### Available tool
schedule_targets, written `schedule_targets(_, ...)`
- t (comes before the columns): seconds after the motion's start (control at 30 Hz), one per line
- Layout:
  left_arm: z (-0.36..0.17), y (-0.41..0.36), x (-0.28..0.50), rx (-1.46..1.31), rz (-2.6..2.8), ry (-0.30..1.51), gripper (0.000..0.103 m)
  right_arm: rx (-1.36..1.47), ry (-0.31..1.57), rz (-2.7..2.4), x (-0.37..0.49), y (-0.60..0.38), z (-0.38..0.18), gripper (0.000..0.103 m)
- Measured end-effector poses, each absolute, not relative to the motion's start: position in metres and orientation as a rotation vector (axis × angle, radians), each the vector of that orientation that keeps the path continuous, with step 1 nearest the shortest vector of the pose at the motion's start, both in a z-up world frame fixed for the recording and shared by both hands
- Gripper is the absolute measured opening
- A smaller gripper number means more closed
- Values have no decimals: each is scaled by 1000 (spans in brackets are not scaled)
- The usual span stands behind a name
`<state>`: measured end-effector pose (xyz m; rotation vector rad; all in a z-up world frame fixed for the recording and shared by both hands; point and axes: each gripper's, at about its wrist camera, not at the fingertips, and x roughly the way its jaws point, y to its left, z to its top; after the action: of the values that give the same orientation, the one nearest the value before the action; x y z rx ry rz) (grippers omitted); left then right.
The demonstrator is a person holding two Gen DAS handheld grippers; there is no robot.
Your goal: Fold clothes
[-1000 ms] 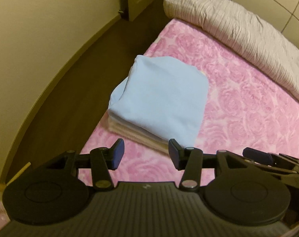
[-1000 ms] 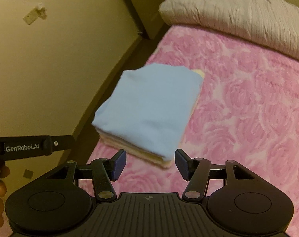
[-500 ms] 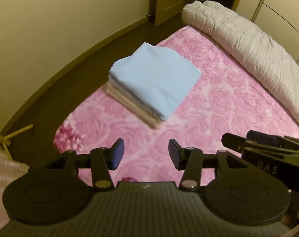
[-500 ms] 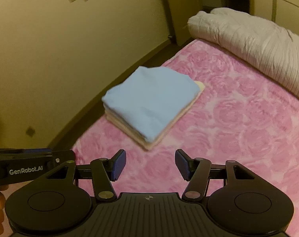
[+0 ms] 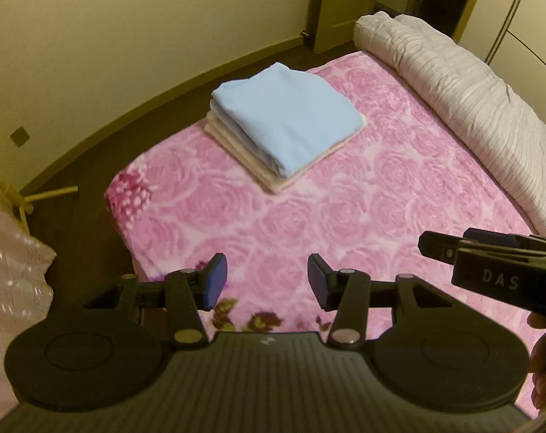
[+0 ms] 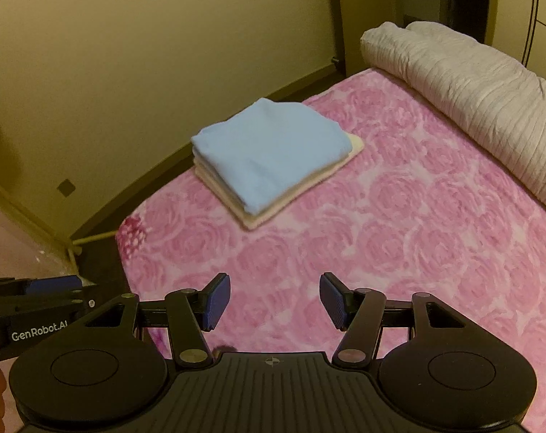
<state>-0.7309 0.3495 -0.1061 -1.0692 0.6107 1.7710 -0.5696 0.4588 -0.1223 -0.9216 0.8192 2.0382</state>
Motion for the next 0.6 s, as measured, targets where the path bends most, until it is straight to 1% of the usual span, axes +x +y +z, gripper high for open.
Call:
schedule_targets(0.3,-113,344,-697,-1115,1802,579,45,-970,807,2074,-531,453,-123,59)
schedule_targets(0.6,-122,363,-687,-1142,1806,606,45,-1015,811,2080,-535,480,-134,59)
